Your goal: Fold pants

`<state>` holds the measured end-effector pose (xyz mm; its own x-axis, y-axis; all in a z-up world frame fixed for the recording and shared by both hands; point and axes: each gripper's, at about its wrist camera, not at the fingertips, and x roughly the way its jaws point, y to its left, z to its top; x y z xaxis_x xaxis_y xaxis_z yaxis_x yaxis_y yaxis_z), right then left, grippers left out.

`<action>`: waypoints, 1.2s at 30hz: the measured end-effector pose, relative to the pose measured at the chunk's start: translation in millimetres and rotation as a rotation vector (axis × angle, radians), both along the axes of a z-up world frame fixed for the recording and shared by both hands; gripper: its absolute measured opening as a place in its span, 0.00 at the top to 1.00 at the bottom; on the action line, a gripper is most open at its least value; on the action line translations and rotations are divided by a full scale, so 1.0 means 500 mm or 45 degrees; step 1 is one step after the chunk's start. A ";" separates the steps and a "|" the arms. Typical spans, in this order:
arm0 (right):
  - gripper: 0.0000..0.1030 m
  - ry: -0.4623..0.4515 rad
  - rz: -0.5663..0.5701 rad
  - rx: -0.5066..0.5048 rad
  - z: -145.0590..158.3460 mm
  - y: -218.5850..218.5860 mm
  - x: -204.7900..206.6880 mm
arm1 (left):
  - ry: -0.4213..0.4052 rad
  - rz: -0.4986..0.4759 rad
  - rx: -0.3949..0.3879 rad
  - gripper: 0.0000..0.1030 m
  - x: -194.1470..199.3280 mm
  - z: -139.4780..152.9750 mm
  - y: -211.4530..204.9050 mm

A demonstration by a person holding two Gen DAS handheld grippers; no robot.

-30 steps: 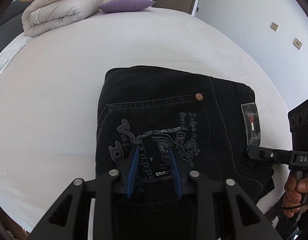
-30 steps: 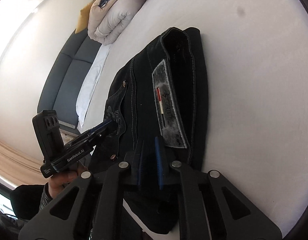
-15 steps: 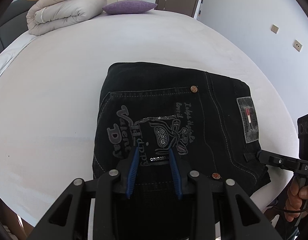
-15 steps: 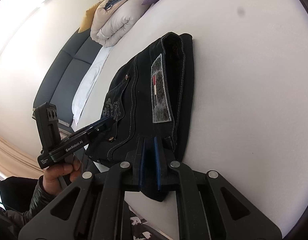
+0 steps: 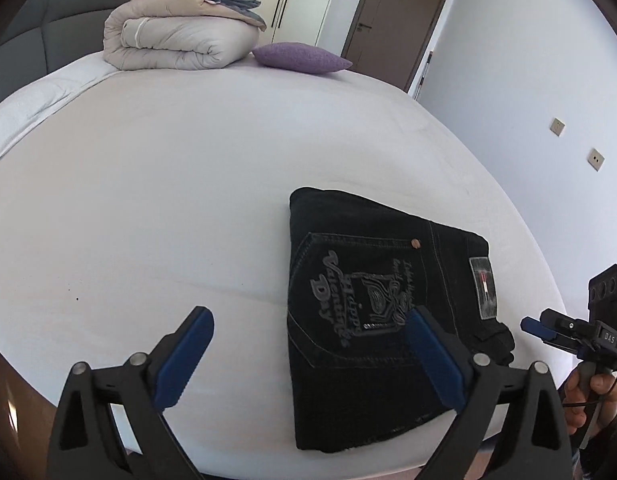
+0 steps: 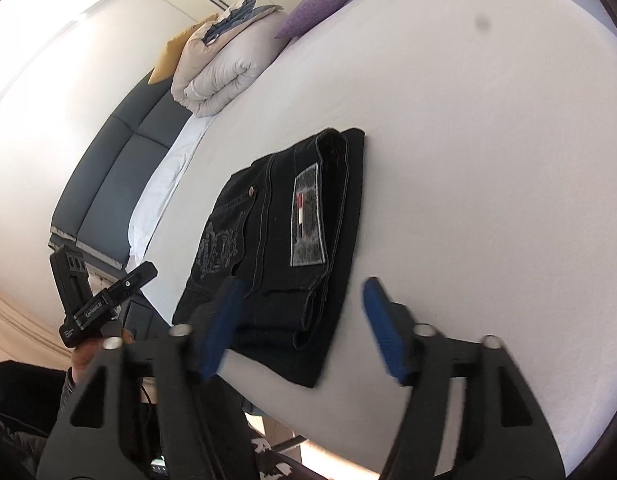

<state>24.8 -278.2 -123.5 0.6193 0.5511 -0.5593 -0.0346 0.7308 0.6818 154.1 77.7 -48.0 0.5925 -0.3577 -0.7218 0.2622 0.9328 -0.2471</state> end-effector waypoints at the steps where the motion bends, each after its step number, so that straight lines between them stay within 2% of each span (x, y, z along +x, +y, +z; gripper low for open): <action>1: 0.30 -0.005 0.000 0.016 0.000 -0.006 0.012 | 0.016 -0.015 -0.017 0.04 0.017 -0.004 0.000; 3: 0.30 0.034 0.010 0.038 -0.003 -0.008 0.041 | 0.073 -0.063 -0.059 0.04 0.053 -0.022 0.001; 6: 0.32 0.166 0.010 0.136 -0.040 -0.015 0.092 | 0.203 -0.105 -0.112 0.09 0.094 -0.061 -0.002; 8: 0.38 0.241 0.009 0.203 -0.066 -0.017 0.120 | 0.271 -0.136 -0.127 0.17 0.118 -0.087 -0.012; 11: 0.43 0.281 0.042 0.207 -0.080 -0.002 0.156 | 0.374 -0.187 -0.180 0.26 0.135 -0.126 -0.029; 14: 0.49 0.306 0.074 0.188 -0.088 0.017 0.188 | 0.369 -0.219 -0.167 0.28 0.132 -0.131 -0.048; 16: 0.62 0.318 0.077 0.184 -0.099 0.027 0.207 | 0.384 -0.236 -0.179 0.40 0.133 -0.133 -0.060; 17: 0.71 0.323 0.074 0.185 -0.106 0.027 0.214 | 0.385 -0.236 -0.172 0.44 0.133 -0.134 -0.065; 18: 0.74 0.319 0.068 0.196 -0.111 0.026 0.216 | 0.384 -0.238 -0.165 0.46 0.133 -0.134 -0.069; 21: 0.81 0.262 0.078 0.157 -0.104 0.035 0.211 | 0.368 -0.233 -0.163 0.62 0.127 -0.129 -0.072; 22: 0.81 0.241 0.077 0.139 -0.097 0.039 0.208 | 0.361 -0.223 -0.166 0.70 0.126 -0.125 -0.071; 24: 0.83 0.188 0.081 0.081 -0.076 0.046 0.203 | 0.350 -0.211 -0.183 0.77 0.121 -0.114 -0.072; 27: 0.84 0.099 0.106 0.008 -0.030 0.055 0.199 | 0.308 -0.200 -0.155 0.81 0.113 -0.086 -0.086; 30: 0.84 0.031 0.122 -0.011 0.015 0.052 0.190 | 0.265 -0.197 -0.193 0.82 0.114 -0.046 -0.097; 36: 0.84 -0.074 0.075 -0.008 0.103 -0.049 0.233 | 0.119 -0.271 -0.196 0.81 0.160 0.056 -0.179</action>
